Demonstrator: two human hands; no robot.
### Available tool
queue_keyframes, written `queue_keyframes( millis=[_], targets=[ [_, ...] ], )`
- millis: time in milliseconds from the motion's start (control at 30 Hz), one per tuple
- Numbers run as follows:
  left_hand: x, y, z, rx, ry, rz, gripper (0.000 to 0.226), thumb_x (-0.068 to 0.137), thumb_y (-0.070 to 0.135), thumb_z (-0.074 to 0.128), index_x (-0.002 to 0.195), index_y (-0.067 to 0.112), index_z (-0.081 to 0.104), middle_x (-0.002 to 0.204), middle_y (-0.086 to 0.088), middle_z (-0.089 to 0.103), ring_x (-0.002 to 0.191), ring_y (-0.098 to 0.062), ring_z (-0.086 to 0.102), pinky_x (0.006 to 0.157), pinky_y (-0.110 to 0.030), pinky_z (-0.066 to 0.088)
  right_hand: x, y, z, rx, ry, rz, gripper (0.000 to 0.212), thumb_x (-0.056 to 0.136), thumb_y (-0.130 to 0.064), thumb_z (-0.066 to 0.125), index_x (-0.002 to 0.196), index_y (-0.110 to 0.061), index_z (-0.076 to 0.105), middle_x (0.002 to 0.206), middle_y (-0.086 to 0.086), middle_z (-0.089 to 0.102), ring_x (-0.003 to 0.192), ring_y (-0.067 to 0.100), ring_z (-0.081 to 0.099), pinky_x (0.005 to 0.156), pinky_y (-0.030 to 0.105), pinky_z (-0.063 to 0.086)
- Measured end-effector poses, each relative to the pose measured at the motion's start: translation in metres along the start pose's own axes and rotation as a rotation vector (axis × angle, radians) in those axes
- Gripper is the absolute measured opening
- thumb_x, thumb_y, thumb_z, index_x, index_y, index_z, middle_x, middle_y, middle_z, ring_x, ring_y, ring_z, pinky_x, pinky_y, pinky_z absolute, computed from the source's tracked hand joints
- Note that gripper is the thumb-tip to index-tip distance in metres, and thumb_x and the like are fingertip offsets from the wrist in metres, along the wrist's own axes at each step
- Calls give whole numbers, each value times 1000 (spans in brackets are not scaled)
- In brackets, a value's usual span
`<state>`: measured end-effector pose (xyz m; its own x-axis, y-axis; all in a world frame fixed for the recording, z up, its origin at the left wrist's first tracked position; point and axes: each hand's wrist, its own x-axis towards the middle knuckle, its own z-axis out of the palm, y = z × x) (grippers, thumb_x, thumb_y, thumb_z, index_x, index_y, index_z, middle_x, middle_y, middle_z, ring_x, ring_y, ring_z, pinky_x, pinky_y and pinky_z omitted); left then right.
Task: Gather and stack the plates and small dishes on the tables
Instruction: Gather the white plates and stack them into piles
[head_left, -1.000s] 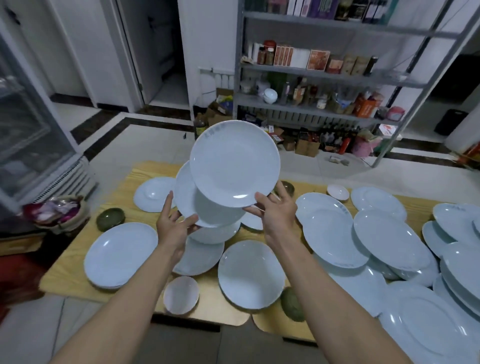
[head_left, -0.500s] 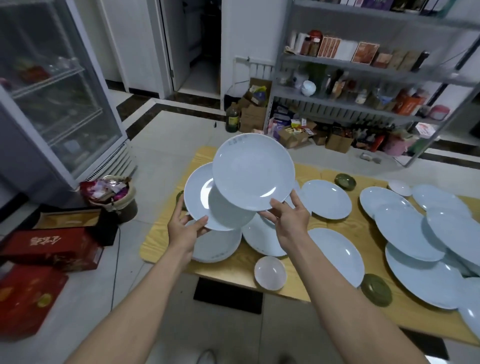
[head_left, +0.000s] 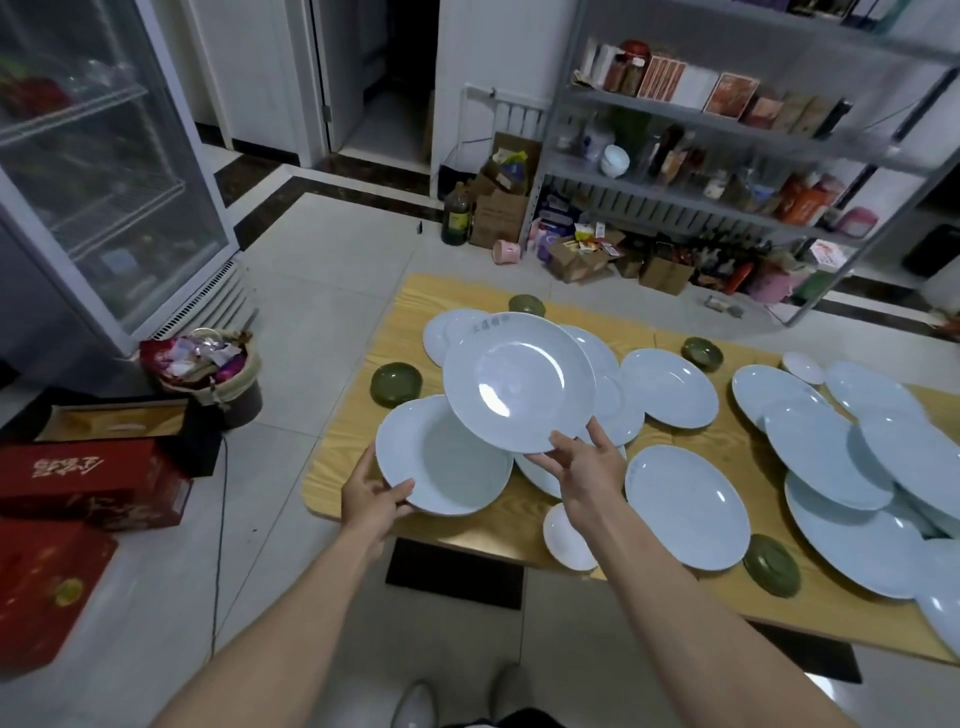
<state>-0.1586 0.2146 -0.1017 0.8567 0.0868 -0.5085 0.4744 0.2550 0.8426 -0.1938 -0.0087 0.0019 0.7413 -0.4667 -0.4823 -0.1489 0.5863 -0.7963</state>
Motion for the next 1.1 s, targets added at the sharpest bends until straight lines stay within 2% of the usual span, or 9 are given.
queue_keyframes(
  millis=[267, 400, 500, 600, 700, 833, 967, 1100],
  targets=[
    [23, -2, -5, 169, -19, -23, 87, 81, -10, 70, 151, 26, 35, 106, -17, 68, 95, -24, 67, 74, -40, 60, 6, 30, -7, -20, 65, 78, 71, 87, 16, 60, 150, -6, 38, 128, 18, 64, 92, 37, 73, 82, 54, 59],
    [30, 0, -3, 220, -52, -7, 81, 82, -11, 69, 148, 26, 40, 108, -9, 66, 89, -19, 67, 77, -46, 60, 8, 47, -4, -50, 77, 125, 69, 87, 16, 61, 149, -4, 40, 128, 20, 63, 89, 35, 73, 76, 52, 61],
    [34, 4, -5, 248, -57, 8, 79, 82, -11, 69, 147, 25, 41, 104, -8, 66, 85, -17, 67, 73, -42, 61, 11, 59, 2, -84, 81, 153, 68, 86, 17, 60, 148, -2, 41, 129, 19, 62, 83, 32, 73, 73, 51, 62],
    [40, 2, -14, 251, -73, -2, 77, 83, -7, 69, 147, 26, 42, 104, -10, 67, 90, -20, 68, 73, -39, 62, 16, 69, 5, -120, 89, 169, 66, 85, 18, 61, 146, 0, 43, 125, 18, 63, 84, 31, 71, 73, 51, 61],
    [42, -2, -21, 218, -132, -16, 72, 89, -6, 63, 148, 27, 40, 99, -5, 61, 94, -18, 66, 75, -36, 61, 19, 76, 3, -157, 96, 176, 62, 85, 18, 62, 143, 1, 47, 120, 16, 65, 87, 33, 71, 76, 52, 61],
    [45, -4, -25, 208, -202, -28, 68, 95, -5, 53, 150, 29, 34, 98, 5, 55, 98, -15, 64, 77, -34, 61, 22, 82, 3, -230, 106, 172, 53, 86, 14, 64, 137, 0, 54, 111, 13, 70, 82, 32, 74, 69, 44, 63],
    [47, -3, -27, 210, -223, -51, 67, 96, -5, 51, 151, 29, 32, 96, 3, 54, 97, -17, 66, 73, -32, 61, 28, 85, 1, -409, 162, 160, 35, 83, 5, 74, 117, 2, 66, 97, 9, 74, 71, 26, 76, 75, 37, 62],
    [52, -4, -26, 209, -230, -68, 71, 94, -6, 56, 151, 30, 34, 102, -1, 53, 91, -21, 72, 77, -41, 61, 33, 88, 3, -582, 233, 139, 19, 75, 1, 83, 90, -6, 74, 86, 5, 74, 69, 25, 75, 77, 34, 62]
  ],
)
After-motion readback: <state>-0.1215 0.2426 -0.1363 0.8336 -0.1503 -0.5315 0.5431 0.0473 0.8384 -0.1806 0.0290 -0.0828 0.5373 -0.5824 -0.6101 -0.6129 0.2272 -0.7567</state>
